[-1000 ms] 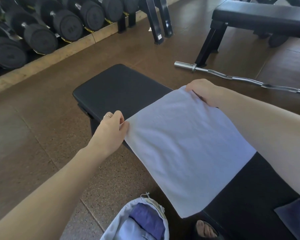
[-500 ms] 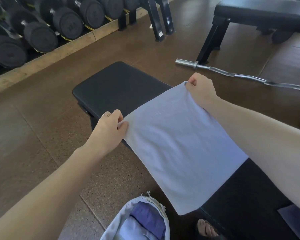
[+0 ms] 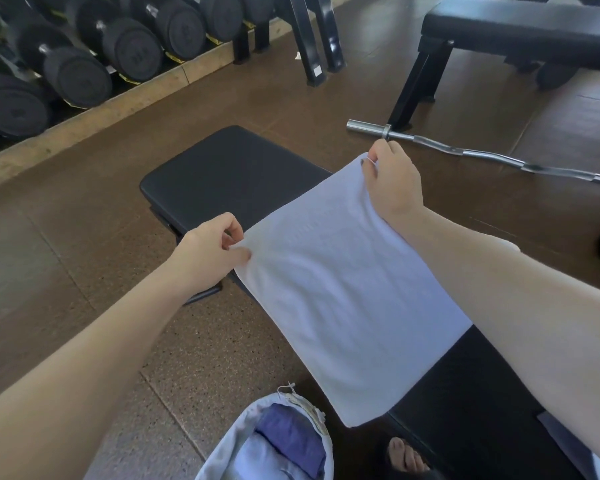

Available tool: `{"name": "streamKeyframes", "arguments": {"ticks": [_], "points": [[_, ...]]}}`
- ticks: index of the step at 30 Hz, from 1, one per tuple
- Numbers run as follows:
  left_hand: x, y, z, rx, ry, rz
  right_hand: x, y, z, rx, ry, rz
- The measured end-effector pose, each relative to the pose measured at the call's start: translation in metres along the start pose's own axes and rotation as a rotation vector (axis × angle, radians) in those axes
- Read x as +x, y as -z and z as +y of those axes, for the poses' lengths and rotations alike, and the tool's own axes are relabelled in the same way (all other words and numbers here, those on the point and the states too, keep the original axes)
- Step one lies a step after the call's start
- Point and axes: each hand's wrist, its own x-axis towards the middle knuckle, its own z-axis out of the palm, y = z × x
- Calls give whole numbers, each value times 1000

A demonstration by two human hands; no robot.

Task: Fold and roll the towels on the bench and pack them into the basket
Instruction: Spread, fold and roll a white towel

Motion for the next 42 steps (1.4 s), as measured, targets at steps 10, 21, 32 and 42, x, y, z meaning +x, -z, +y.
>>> {"name": "streamKeyframes", "arguments": {"ticks": [10, 21, 32, 42], "points": [[2, 5, 0, -241, 78, 73, -1, 0, -2, 3, -8, 8], [-12, 20, -3, -201, -23, 229, 4, 20, 0, 248, -150, 44], [-62, 74, 40, -188, -153, 351, 11, 124, -39, 276, -197, 83], [-124, 127, 72, -61, -278, 455, -11, 226, -73, 361, -96, 114]]}}
